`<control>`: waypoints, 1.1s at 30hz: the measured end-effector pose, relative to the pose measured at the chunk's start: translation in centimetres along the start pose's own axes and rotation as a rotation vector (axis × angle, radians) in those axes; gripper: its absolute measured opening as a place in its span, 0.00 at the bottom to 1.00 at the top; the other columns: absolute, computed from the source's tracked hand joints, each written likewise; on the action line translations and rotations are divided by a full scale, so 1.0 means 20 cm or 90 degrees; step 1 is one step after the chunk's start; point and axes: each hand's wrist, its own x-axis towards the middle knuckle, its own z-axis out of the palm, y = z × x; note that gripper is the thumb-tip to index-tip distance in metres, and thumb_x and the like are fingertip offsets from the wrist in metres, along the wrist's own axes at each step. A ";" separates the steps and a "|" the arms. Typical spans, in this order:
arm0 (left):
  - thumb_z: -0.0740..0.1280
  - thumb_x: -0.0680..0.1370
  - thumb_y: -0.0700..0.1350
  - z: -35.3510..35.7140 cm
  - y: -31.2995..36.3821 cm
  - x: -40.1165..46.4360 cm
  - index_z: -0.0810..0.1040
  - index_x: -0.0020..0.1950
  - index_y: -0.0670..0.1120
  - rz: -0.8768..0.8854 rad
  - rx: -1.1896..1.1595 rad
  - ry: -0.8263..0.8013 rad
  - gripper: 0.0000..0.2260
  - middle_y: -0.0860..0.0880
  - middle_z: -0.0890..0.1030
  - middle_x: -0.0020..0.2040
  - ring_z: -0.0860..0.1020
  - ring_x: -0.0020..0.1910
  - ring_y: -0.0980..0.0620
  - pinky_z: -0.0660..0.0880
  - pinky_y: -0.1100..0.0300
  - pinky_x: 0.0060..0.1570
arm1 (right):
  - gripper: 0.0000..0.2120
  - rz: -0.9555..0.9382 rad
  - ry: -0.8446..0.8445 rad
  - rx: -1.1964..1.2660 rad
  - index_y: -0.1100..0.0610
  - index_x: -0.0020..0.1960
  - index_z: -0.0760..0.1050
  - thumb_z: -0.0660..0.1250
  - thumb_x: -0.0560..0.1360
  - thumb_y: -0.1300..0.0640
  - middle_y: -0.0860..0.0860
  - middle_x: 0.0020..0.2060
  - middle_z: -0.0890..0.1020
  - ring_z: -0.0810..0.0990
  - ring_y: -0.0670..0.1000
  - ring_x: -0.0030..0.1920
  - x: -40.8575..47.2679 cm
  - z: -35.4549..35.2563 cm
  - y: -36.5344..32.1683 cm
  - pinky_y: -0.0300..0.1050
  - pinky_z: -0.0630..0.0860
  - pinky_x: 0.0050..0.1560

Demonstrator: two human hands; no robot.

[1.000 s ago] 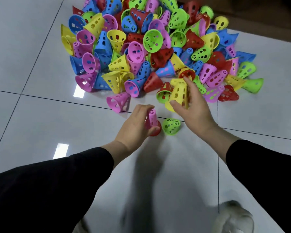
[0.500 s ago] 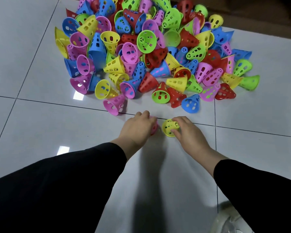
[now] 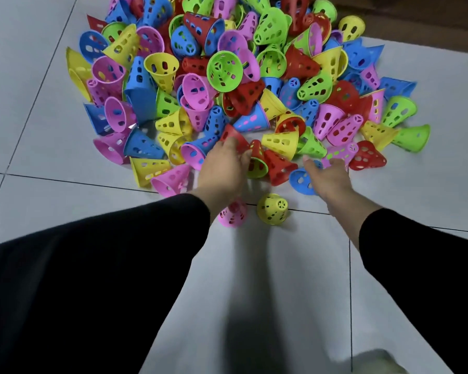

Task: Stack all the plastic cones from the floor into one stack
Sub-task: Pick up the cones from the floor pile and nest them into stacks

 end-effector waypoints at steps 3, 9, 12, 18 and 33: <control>0.62 0.80 0.60 0.07 0.06 0.15 0.74 0.57 0.43 -0.073 0.021 -0.060 0.20 0.43 0.80 0.49 0.78 0.50 0.40 0.69 0.53 0.42 | 0.42 0.024 -0.051 0.023 0.60 0.77 0.58 0.71 0.74 0.40 0.58 0.64 0.75 0.77 0.60 0.59 0.07 0.01 -0.03 0.55 0.78 0.56; 0.69 0.74 0.62 0.18 0.13 0.24 0.70 0.41 0.46 -0.150 0.091 -0.184 0.20 0.49 0.73 0.36 0.72 0.36 0.46 0.66 0.57 0.34 | 0.37 -0.025 -0.044 0.064 0.58 0.77 0.59 0.73 0.74 0.52 0.58 0.63 0.76 0.79 0.60 0.59 0.07 0.03 0.00 0.50 0.75 0.54; 0.71 0.73 0.58 0.18 0.14 0.25 0.73 0.48 0.45 -0.182 0.054 -0.205 0.18 0.48 0.76 0.41 0.75 0.41 0.45 0.69 0.56 0.38 | 0.31 -0.105 0.010 0.126 0.57 0.74 0.66 0.73 0.75 0.52 0.54 0.58 0.79 0.79 0.53 0.52 0.01 -0.03 0.01 0.50 0.77 0.55; 0.74 0.72 0.48 0.04 0.12 0.15 0.77 0.55 0.44 -0.238 -0.326 -0.187 0.15 0.47 0.82 0.47 0.82 0.44 0.49 0.81 0.56 0.43 | 0.31 -0.223 -0.018 0.241 0.50 0.74 0.68 0.75 0.74 0.51 0.46 0.55 0.78 0.80 0.42 0.52 -0.23 -0.07 0.01 0.32 0.77 0.48; 0.77 0.70 0.41 -0.01 -0.19 -0.51 0.73 0.64 0.44 -0.013 -0.216 -0.119 0.25 0.45 0.74 0.61 0.75 0.55 0.52 0.68 0.71 0.55 | 0.23 -0.450 -0.133 -0.022 0.54 0.62 0.72 0.77 0.71 0.58 0.47 0.58 0.75 0.76 0.47 0.59 -0.52 0.06 0.31 0.29 0.68 0.57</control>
